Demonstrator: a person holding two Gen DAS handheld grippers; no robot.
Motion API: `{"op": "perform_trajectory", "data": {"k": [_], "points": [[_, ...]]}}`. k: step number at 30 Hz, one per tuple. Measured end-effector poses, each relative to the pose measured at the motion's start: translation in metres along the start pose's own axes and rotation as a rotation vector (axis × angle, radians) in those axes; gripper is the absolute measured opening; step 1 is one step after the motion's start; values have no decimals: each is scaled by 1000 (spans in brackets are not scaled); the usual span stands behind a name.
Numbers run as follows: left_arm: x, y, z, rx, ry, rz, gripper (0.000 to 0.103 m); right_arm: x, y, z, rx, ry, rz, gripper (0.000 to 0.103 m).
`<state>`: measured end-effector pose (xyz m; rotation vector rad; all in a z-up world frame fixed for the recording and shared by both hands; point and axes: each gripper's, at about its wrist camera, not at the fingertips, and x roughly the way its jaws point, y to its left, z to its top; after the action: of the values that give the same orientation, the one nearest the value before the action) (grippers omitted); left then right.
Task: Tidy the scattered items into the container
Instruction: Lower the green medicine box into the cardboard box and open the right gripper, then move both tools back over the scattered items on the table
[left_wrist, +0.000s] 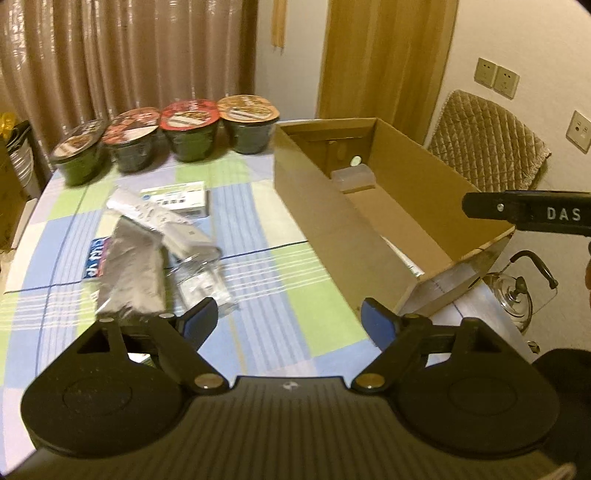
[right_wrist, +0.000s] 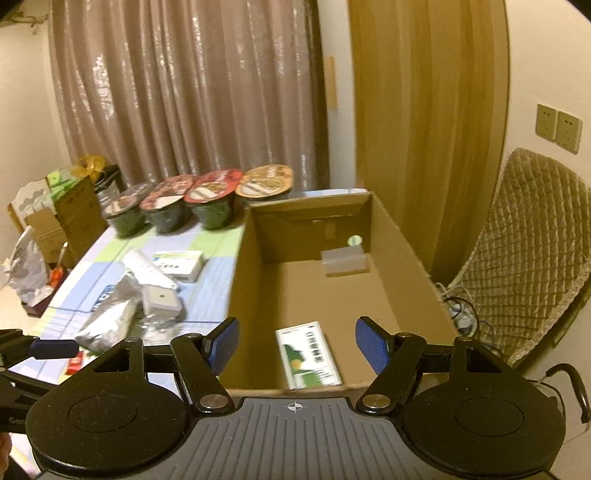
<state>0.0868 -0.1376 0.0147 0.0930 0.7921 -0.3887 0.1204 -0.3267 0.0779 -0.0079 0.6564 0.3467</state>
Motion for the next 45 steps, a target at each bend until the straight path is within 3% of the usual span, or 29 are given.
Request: {"op": "perform_trajectory", "data": {"k": [11,22,40,45], "points": [[-43,57,-33,-83,-7,70,97,-14,63,-10,-90,11,105,75],[-64,114,-66,-184,2,146,102,-8,116,-32,-202,63,177,75],[-24,158,-59,-223,53,173,102,46,145,-49,-267,165,215,75],[-1,171,-52,-197,96,222,101,69,152,-53,-286,186,226,75]]}}
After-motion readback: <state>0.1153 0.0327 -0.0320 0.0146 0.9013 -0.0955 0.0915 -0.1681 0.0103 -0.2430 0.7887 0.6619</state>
